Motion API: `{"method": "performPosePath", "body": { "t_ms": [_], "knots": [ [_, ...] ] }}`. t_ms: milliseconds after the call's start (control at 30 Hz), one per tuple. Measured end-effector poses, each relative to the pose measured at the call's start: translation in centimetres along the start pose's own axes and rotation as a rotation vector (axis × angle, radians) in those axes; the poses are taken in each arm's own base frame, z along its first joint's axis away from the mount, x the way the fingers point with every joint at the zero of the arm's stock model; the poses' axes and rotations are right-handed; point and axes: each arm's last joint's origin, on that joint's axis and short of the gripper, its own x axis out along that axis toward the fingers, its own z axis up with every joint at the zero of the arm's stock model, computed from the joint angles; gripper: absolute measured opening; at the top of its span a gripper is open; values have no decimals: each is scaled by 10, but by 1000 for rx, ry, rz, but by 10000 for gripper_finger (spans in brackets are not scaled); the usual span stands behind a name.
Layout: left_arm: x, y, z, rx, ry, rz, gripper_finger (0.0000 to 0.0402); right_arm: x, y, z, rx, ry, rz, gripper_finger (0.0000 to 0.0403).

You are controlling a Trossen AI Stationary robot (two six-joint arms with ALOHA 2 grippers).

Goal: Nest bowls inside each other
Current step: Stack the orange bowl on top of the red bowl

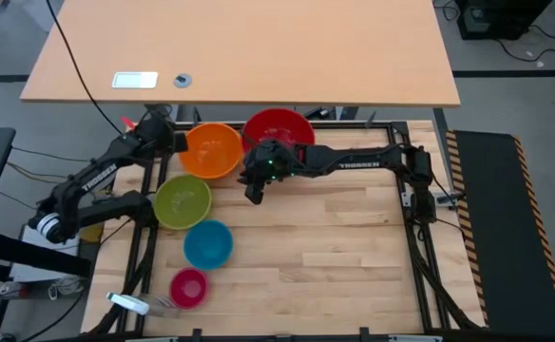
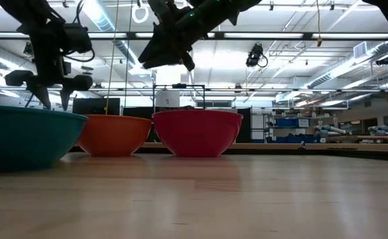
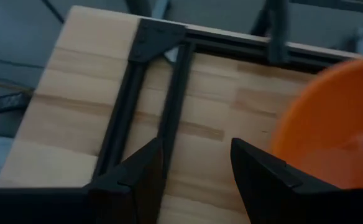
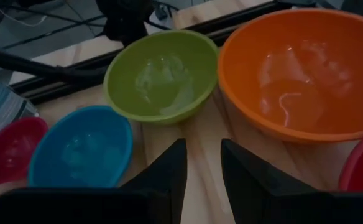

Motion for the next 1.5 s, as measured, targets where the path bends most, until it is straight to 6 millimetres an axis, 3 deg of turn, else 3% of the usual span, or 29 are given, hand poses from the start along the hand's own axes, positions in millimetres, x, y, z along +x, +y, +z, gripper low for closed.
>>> {"method": "performPosePath", "body": {
  "t_ms": [367, 600, 1233, 1367, 1500],
  "knots": [
    [35, -2, 10, 59, 96, 92, 192, 0, 0, 0, 0, -1, 9, 107],
    [45, -14, 0, 142, 249, -26, 192, 0, 1, 0, -2, 5, 35, 107],
    [14, -54, -43, 403, 335, -186, 192, -5, 1, -3, 2, 49, 20, 107],
    [2, -61, -37, 419, 314, -216, 192, -16, -1, 1, 16, 55, -23, 107],
    [-9, -64, -29, 433, 312, -213, 192, -14, -6, 3, -2, 28, -35, 107]
  ]
}}
